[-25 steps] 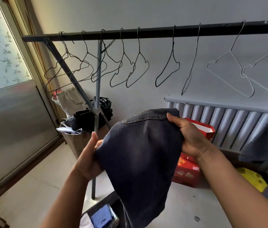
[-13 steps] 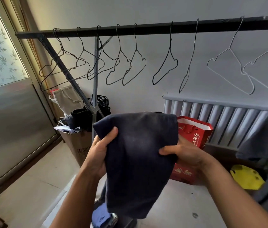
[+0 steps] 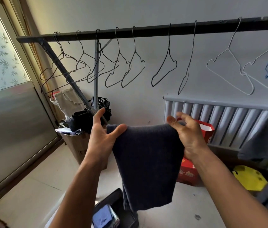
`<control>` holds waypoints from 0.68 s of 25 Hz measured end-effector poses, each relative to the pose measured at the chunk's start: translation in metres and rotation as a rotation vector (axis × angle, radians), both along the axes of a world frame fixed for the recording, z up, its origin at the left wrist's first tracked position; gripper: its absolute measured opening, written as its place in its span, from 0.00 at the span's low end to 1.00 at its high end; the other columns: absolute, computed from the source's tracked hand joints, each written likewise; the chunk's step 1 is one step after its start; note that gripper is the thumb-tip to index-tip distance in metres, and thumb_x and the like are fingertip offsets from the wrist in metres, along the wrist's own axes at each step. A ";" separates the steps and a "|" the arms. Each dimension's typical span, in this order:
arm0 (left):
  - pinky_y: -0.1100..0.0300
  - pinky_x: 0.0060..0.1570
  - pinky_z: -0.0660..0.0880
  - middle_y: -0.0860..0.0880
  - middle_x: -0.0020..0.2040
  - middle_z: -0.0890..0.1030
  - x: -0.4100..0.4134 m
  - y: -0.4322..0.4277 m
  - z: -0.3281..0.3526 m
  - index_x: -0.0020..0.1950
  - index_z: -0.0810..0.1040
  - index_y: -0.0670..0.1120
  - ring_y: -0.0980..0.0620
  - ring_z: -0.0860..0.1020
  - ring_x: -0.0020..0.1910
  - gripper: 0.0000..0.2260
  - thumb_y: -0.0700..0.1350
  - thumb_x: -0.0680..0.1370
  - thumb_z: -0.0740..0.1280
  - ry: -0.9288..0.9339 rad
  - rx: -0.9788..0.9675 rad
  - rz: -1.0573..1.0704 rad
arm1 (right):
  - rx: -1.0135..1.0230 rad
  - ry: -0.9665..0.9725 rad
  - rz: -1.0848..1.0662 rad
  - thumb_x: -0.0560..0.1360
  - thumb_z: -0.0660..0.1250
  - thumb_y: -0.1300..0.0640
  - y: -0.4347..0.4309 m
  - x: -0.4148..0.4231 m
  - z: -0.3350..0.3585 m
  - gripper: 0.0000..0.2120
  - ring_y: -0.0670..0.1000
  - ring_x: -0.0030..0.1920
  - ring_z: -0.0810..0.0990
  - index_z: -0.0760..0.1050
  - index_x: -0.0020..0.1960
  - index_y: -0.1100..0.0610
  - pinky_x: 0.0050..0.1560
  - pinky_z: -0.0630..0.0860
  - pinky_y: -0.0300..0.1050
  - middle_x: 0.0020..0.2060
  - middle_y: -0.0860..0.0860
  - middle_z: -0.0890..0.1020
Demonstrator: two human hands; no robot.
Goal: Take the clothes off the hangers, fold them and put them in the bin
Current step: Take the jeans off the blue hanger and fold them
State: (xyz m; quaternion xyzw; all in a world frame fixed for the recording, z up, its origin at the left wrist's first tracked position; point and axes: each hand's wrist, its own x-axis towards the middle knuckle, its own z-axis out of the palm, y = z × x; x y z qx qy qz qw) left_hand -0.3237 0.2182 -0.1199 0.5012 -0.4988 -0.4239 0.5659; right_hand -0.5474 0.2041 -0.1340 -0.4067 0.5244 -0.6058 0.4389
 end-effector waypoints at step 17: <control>0.59 0.53 0.66 0.49 0.52 0.71 0.026 -0.009 0.023 0.52 0.80 0.50 0.52 0.69 0.53 0.10 0.49 0.73 0.74 -0.920 -0.296 0.136 | -0.325 0.926 -0.041 0.76 0.68 0.59 0.001 -0.013 0.028 0.07 0.52 0.55 0.74 0.77 0.54 0.56 0.57 0.75 0.52 0.50 0.50 0.72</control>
